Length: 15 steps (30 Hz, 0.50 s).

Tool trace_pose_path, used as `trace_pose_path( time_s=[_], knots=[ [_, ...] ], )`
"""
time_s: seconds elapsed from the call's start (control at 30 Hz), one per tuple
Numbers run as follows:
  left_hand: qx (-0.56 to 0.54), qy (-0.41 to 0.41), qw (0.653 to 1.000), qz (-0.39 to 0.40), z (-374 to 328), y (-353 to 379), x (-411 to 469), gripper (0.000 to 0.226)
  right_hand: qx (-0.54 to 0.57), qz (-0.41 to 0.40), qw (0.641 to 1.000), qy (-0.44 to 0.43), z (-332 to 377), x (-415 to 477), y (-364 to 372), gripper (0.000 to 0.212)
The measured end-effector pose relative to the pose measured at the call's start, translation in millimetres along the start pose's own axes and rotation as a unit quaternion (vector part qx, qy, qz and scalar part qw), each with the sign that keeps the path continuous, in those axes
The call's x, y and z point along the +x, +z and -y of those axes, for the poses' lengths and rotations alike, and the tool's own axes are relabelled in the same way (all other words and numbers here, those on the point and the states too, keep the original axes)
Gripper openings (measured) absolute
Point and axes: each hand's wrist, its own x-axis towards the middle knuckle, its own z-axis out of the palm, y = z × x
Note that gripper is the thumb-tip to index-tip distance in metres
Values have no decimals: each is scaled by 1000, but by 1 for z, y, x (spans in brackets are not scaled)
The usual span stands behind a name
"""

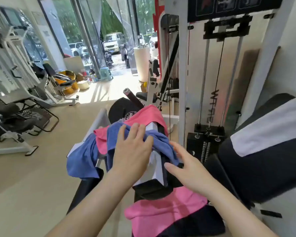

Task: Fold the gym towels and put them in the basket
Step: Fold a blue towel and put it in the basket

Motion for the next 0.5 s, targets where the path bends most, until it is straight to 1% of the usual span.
trace_pose_path(
  time_s=[0.03,0.07,0.13,0.17,0.2,0.23,0.27,0.3,0.37,0.4,0.43,0.47,0.5],
  knots=[
    [8,-21,1000,7,11,2,8,36,-17,-7,1000,-20,4,16,6,75],
    [3,-27,1000,-3,20,0,14,31,-47,-22,998,-40,7,32,12,77],
    [-3,-9,998,-59,34,4,23,9,-101,-35,991,-86,15,54,24,77],
    [-9,9,997,-76,39,6,27,9,-119,-42,986,-107,17,63,29,73],
    [-24,27,996,-82,42,4,30,18,-132,-53,982,-122,21,68,33,68],
    [-46,41,994,-90,47,6,33,22,-156,-63,977,-134,23,73,36,63],
    [-73,46,992,-88,52,4,35,17,-184,-79,969,-148,25,77,38,58],
    [-87,42,991,-97,56,3,41,7,-219,-99,957,-164,27,82,40,52],
    [-143,-26,983,-115,67,-2,52,13,-268,-153,928,-207,32,93,40,43],
    [-196,-58,971,-128,71,-4,57,9,-268,-181,920,-223,33,97,37,40],
    [-262,-77,952,-142,74,-7,63,12,-249,-205,918,-229,34,102,31,38],
    [-343,-94,926,-128,76,-12,68,16,-220,-235,919,-228,36,105,22,35],
    [-429,-105,891,-103,78,-15,70,17,-189,-265,922,-212,39,109,9,33]
  ],
)
